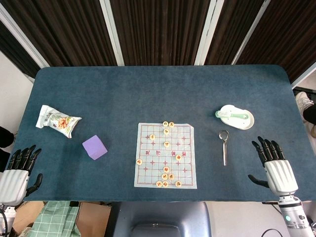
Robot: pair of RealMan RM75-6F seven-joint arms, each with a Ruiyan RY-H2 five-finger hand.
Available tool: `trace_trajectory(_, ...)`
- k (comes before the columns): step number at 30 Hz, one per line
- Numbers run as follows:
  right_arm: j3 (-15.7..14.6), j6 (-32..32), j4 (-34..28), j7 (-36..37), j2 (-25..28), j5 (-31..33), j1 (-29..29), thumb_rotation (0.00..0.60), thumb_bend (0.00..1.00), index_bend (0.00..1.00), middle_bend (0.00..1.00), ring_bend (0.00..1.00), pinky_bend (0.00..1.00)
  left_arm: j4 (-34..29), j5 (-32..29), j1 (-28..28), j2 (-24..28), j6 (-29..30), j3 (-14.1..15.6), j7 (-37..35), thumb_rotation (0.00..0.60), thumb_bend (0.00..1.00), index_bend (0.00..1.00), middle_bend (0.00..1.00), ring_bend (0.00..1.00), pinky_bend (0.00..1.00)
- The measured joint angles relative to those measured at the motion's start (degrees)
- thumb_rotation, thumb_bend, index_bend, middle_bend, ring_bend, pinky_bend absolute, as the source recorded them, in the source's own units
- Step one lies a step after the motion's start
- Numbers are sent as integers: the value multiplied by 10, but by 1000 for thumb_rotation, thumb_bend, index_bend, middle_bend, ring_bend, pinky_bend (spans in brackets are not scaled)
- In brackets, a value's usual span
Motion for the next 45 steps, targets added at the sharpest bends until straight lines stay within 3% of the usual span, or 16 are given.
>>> trace_trajectory(7, -3, -19, 2, 2, 1, -7, 11, 600, 185, 0, 0, 0, 0, 0, -7, -6, -2, -17, -1, -5, 600, 457, 0, 0, 0, 9)
trace_trajectory(12, 1, -75, 11, -11, -8, -26, 58, 600, 195, 14, 0, 0, 0, 0, -6, -10, -2, -22, 0, -7, 600, 457, 0, 0, 0, 8)
trace_trajectory(20, 21, -244, 25, 10, -39, -46, 198, 600, 245, 320, 0, 0, 0, 10, -9, -16, 0, -32, -1, -33, 600, 458, 0, 0, 0, 5)
trace_trajectory(27, 47, -332, 108, -27, -154, -31, 296, 600, 278, 469, 0, 0, 0, 9, -4, -12, 9, -15, -2, -48, 600, 458, 0, 0, 0, 6)
trace_trajectory(34, 46, -356, 181, -80, -226, -13, 330, 600, 407, 525, 0, 0, 0, 6, 1, -10, 14, -14, 2, -55, 600, 457, 0, 0, 0, 5)
trace_trajectory(45, 34, -349, 226, -81, -257, 4, 346, 600, 409, 567, 6, 0, 0, 2, -3, -10, 18, -21, 5, -54, 600, 457, 0, 0, 0, 5)
